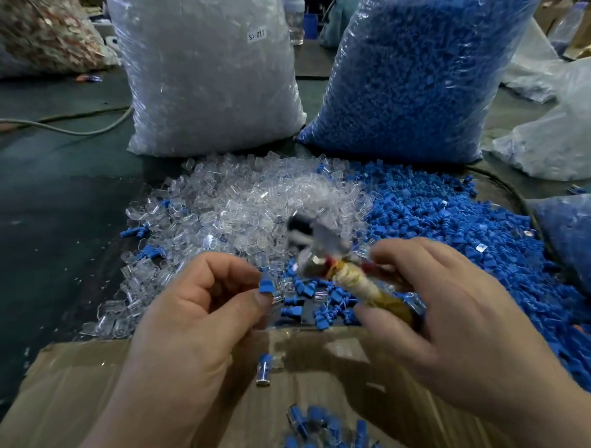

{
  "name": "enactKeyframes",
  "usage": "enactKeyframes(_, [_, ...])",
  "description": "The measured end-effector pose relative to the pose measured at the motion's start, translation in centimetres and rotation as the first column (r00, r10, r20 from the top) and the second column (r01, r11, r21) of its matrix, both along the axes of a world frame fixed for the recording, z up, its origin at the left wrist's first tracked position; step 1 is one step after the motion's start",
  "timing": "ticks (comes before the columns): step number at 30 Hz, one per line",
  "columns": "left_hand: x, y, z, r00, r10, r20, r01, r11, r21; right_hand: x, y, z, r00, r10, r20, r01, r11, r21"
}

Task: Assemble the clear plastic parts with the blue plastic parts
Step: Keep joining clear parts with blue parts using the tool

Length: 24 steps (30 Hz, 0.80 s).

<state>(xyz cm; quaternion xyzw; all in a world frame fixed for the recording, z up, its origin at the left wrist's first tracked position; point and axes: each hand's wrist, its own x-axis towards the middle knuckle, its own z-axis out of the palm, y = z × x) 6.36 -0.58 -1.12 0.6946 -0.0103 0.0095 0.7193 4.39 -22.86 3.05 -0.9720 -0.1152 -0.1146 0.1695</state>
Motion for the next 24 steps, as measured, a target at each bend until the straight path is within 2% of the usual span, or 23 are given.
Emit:
enactKeyframes(3, [0.0, -0.1, 0.1, 0.999, -0.013, 0.032, 0.012, 1.0, 0.02, -0.4, 0.0, -0.3, 0.996, 0.085, -0.018, -0.086, 0.994, -0.066])
enactKeyframes(10, [-0.3, -0.5, 0.9, 0.996, -0.055, 0.071, 0.054, 0.998, 0.013, -0.5, -0.6, -0.3, 0.994, 0.106, -0.037, -0.11, 0.989, -0.1])
enactKeyframes(17, [-0.7, -0.1, 1.0, 0.988, -0.077, 0.133, 0.049, 0.979, 0.198, -0.5, -0.8, -0.1, 0.987, 0.145, -0.063, -0.151, 0.984, -0.097])
enactKeyframes(24, [-0.6, -0.1, 1.0, 0.99, -0.093, 0.108, 0.074, 0.982, 0.172, -0.3, -0.4, -0.1, 0.989, 0.14, -0.051, -0.146, 0.981, -0.124])
